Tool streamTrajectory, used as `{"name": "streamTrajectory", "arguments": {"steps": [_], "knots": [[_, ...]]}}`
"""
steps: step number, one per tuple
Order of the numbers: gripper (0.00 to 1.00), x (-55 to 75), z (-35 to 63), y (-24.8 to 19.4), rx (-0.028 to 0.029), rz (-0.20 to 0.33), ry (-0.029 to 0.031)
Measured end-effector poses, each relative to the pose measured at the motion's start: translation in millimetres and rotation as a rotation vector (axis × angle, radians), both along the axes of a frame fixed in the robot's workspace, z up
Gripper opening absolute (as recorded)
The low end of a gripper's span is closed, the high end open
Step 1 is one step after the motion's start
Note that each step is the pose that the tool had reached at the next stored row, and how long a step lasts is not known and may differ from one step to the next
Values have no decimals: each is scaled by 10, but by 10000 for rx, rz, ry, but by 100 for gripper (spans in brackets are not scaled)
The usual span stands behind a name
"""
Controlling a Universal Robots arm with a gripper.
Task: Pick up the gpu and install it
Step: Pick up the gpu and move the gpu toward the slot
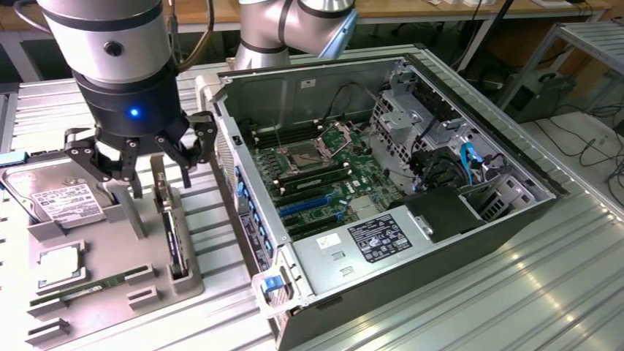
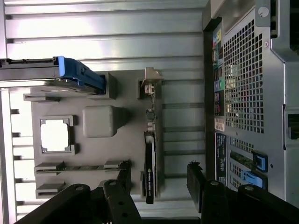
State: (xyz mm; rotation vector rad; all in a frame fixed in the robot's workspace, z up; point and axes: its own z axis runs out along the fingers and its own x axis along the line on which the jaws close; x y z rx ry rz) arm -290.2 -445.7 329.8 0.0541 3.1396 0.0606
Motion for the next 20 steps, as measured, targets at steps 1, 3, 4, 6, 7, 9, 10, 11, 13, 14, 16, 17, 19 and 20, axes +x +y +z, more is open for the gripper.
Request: {"name": "streamTrajectory", "arguments": {"steps": [1,3,4,6,7,9,10,11,13,14,16,17,19,20], "knots": [[60,0,-14,0,-3,-3,17],[60,0,-57,0,-8,-12,70],[60,0,-73,0,-9,-12,79],[60,0,-113,-1,-8,-11,85],[60,0,-131,-2,-8,-11,85],[60,0,-163,-4,-9,-11,86],[60,0,-179,-6,-8,-11,86],[60,0,-194,-7,-8,-11,86],[60,0,-220,-7,-8,-11,87],[60,0,-232,-8,-8,-11,87],[60,0,-261,-8,-10,-11,89],[60,0,-276,-8,-11,-11,89],[60,1,-297,-8,-14,-11,91],[60,0,-308,-8,-17,-11,93]]}}
